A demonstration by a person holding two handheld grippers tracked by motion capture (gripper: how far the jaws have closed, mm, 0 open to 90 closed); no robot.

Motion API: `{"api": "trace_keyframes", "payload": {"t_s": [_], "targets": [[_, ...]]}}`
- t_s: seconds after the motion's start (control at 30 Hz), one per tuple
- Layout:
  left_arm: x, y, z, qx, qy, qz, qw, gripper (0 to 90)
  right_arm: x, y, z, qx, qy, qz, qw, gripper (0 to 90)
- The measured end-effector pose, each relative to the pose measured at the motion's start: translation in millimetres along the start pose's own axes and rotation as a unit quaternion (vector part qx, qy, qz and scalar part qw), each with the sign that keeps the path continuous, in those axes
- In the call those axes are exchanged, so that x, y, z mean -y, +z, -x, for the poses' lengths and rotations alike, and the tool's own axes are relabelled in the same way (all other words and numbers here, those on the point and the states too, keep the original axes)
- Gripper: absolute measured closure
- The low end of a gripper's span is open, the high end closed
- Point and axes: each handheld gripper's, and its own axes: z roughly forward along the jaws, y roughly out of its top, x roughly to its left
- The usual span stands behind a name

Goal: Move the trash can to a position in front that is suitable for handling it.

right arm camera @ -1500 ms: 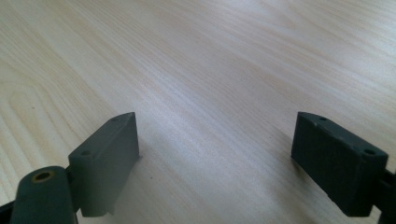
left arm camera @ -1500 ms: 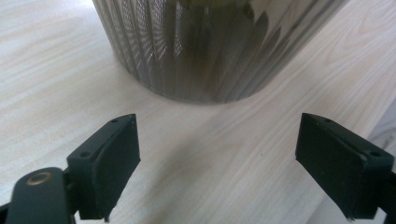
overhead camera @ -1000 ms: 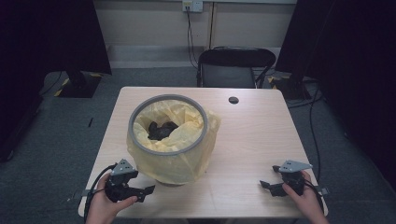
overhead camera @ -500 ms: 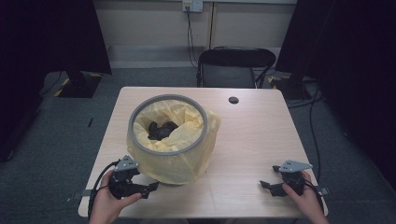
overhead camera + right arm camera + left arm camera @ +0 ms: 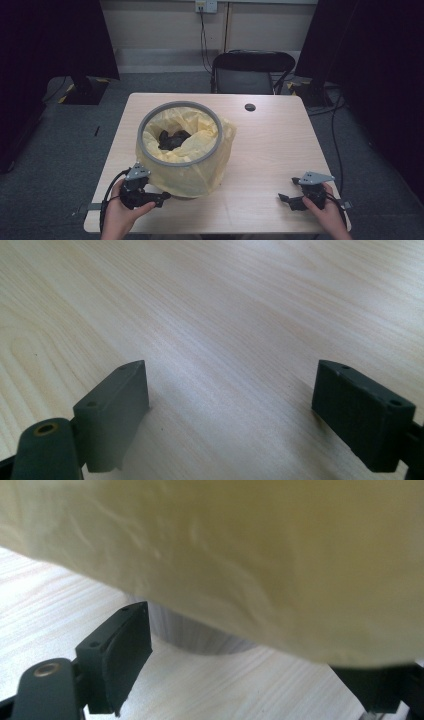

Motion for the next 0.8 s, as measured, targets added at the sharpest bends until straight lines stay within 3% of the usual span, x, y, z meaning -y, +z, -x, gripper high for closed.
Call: {"api": "trace_keyframes", "payload": {"t_s": [0.47, 0.6, 0.8], "targets": [[-1.2, 6.0, 4.1, 0.003, 0.005, -0.009, 0.9999, 12.3, 0.1, -0.1, 0.0, 0.000, 0.000, 0.000, 1.0000, 14.1], [-1.4, 7.5, 4.4, 0.005, -0.002, -0.014, 0.9999, 11.9, 0.1, -0.1, 0.0, 0.000, 0.000, 0.000, 1.0000, 14.2], [-3.0, 12.0, 2.4, -0.009, -0.020, -0.004, 0.9998, 12.2, 0.1, -0.2, 0.0, 0.000, 0.000, 0.000, 1.0000, 14.2]]}}
